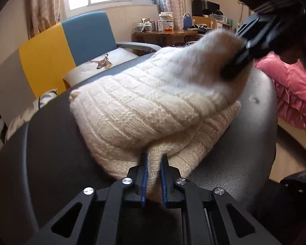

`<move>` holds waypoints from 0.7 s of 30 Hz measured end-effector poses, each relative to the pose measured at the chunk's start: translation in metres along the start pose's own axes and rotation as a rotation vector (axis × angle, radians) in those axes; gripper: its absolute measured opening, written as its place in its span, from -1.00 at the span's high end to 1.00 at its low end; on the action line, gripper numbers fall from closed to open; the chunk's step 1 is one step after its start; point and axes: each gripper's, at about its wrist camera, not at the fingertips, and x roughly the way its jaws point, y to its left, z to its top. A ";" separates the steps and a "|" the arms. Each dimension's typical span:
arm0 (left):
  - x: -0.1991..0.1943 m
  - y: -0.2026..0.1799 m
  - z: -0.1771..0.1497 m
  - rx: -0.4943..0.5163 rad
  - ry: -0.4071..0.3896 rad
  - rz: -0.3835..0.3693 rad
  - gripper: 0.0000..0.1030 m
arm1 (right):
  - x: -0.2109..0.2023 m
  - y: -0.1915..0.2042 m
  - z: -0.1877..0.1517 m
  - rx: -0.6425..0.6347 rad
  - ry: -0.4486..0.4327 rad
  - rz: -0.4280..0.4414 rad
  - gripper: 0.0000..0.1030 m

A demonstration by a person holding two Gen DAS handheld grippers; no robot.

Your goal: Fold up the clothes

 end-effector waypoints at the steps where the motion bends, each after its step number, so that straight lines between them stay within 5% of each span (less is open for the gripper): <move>1: -0.002 0.001 -0.001 0.010 -0.001 0.004 0.81 | -0.001 -0.001 -0.001 0.004 -0.004 0.001 0.89; 6: -0.030 0.009 -0.006 0.010 -0.048 -0.016 0.82 | -0.018 -0.013 -0.013 0.062 -0.075 0.039 0.90; 13: -0.035 0.004 -0.032 0.096 0.017 -0.030 0.83 | 0.050 -0.034 -0.073 0.212 0.069 0.101 0.90; 18: -0.040 0.018 -0.037 0.078 0.008 0.010 0.83 | 0.003 -0.012 -0.067 0.185 -0.141 0.238 0.90; 21: -0.045 0.013 -0.040 0.143 0.010 0.015 0.82 | 0.018 -0.038 -0.075 0.245 -0.079 0.174 0.90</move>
